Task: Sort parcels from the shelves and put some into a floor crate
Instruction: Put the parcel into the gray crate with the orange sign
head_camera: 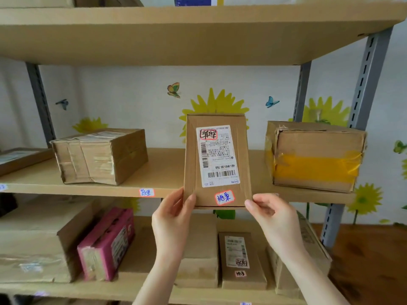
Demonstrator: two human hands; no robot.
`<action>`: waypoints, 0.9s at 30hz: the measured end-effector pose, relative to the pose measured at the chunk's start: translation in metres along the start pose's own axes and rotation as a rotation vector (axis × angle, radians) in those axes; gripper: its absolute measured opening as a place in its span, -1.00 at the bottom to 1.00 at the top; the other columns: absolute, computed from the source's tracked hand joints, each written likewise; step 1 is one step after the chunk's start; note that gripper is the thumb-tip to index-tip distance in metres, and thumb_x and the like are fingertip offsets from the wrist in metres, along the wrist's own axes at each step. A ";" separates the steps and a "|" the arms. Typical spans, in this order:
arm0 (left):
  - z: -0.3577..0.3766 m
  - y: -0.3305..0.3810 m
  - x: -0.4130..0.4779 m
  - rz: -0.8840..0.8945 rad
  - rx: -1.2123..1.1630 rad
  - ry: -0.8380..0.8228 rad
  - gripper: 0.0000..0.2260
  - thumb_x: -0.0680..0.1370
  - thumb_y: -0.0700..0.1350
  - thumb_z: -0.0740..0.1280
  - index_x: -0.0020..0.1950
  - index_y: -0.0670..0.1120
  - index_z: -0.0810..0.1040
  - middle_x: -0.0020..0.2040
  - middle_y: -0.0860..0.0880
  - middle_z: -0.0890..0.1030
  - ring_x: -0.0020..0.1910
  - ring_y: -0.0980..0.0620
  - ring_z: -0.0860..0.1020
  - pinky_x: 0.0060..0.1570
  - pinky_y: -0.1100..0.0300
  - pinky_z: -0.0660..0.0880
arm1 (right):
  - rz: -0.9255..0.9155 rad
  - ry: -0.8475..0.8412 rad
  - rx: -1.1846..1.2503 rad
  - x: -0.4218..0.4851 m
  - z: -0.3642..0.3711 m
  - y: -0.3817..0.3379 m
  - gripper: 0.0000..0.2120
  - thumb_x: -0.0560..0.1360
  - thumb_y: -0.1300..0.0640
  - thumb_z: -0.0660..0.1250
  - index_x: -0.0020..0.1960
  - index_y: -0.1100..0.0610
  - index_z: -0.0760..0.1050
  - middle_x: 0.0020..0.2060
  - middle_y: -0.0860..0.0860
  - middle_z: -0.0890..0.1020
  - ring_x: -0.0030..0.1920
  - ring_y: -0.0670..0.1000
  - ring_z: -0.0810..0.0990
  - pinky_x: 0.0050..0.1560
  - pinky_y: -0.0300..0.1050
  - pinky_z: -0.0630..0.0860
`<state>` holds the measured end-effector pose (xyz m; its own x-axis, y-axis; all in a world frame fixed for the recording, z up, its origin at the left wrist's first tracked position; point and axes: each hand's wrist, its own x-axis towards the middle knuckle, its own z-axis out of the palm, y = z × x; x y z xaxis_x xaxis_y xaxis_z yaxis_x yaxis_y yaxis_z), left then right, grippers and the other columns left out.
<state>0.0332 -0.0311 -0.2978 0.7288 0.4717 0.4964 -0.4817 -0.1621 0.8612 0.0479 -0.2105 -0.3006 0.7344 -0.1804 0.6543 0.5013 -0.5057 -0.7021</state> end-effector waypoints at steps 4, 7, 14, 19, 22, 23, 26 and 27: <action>-0.014 0.001 0.004 -0.014 -0.033 0.007 -0.83 0.45 -0.26 0.41 0.04 -0.15 0.62 -0.13 0.11 0.65 -0.22 0.39 0.59 -0.22 0.55 0.45 | 0.022 -0.003 0.038 -0.004 0.008 -0.007 -0.89 0.39 0.19 0.44 -0.09 0.12 0.58 -0.28 -0.25 0.56 -0.23 -0.36 0.56 -0.21 -0.55 0.43; -0.019 0.005 0.000 -0.025 -0.086 -0.006 -0.81 0.45 -0.26 0.41 0.05 -0.17 0.62 -0.12 0.08 0.66 -0.22 0.35 0.60 -0.21 0.53 0.47 | 0.024 -0.001 0.105 -0.012 0.004 -0.014 -0.91 0.42 0.12 0.41 -0.09 0.08 0.56 -0.23 -0.18 0.62 -0.14 -0.29 0.58 -0.14 -0.41 0.53; 0.014 0.007 -0.054 -0.149 -0.323 -0.266 -0.81 0.44 -0.31 0.38 -0.06 -0.04 0.59 -0.24 0.19 0.69 -0.22 0.28 0.63 -0.25 0.48 0.50 | 0.187 0.108 0.228 -0.065 -0.064 -0.008 -0.84 0.34 -0.08 0.31 -0.13 -0.06 0.56 -0.24 -0.19 0.70 -0.20 -0.19 0.66 -0.33 -0.31 0.55; 0.071 0.007 -0.135 -0.252 -0.372 -0.539 -0.82 0.45 -0.31 0.37 -0.08 -0.05 0.58 -0.24 0.14 0.69 -0.24 0.27 0.62 -0.26 0.43 0.52 | 0.356 0.315 0.142 -0.130 -0.150 0.017 -0.89 0.38 -0.01 0.30 -0.13 -0.04 0.56 -0.29 -0.22 0.69 -0.31 -0.24 0.62 -0.38 -0.32 0.54; 0.111 0.013 -0.204 -0.314 -0.398 -0.731 -0.83 0.46 -0.35 0.35 -0.10 -0.09 0.56 -0.25 0.11 0.68 -0.26 0.28 0.62 -0.23 0.45 0.51 | 0.473 0.444 0.057 -0.181 -0.214 0.038 -0.92 0.47 0.10 0.32 -0.16 -0.06 0.55 -0.36 -0.26 0.66 -0.33 -0.26 0.59 -0.38 -0.33 0.53; 0.126 0.013 -0.231 -0.346 -0.397 -0.802 -0.84 0.47 -0.34 0.35 -0.10 -0.08 0.55 -0.25 0.12 0.68 -0.26 0.28 0.61 -0.23 0.45 0.51 | 0.512 0.484 0.022 -0.201 -0.237 0.044 -0.88 0.48 0.13 0.31 -0.19 -0.07 0.54 -0.39 -0.27 0.64 -0.34 -0.26 0.58 -0.38 -0.33 0.52; 0.166 0.012 -0.318 -0.480 -0.354 -1.035 -0.88 0.50 -0.24 0.34 -0.05 -0.03 0.56 -0.17 0.08 0.66 -0.20 0.18 0.57 -0.21 0.37 0.50 | 0.646 0.597 -0.115 -0.267 -0.305 0.067 -0.76 0.50 0.16 0.31 -0.32 -0.06 0.49 -0.55 -0.25 0.53 -0.44 -0.24 0.46 -0.35 -0.33 0.42; 0.179 0.011 -0.350 -0.545 -0.333 -1.098 -0.89 0.50 -0.23 0.34 -0.04 -0.03 0.56 -0.16 0.05 0.65 -0.19 0.13 0.56 -0.22 0.34 0.50 | 0.702 0.647 -0.131 -0.292 -0.329 0.076 -0.75 0.50 0.17 0.32 -0.33 -0.05 0.49 -0.55 -0.22 0.54 -0.43 -0.23 0.45 -0.32 -0.28 0.43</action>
<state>-0.1402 -0.3537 -0.4426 0.8121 -0.5810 0.0543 0.0237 0.1259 0.9918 -0.2790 -0.4731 -0.4523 0.4335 -0.8881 0.1527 -0.0402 -0.1883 -0.9813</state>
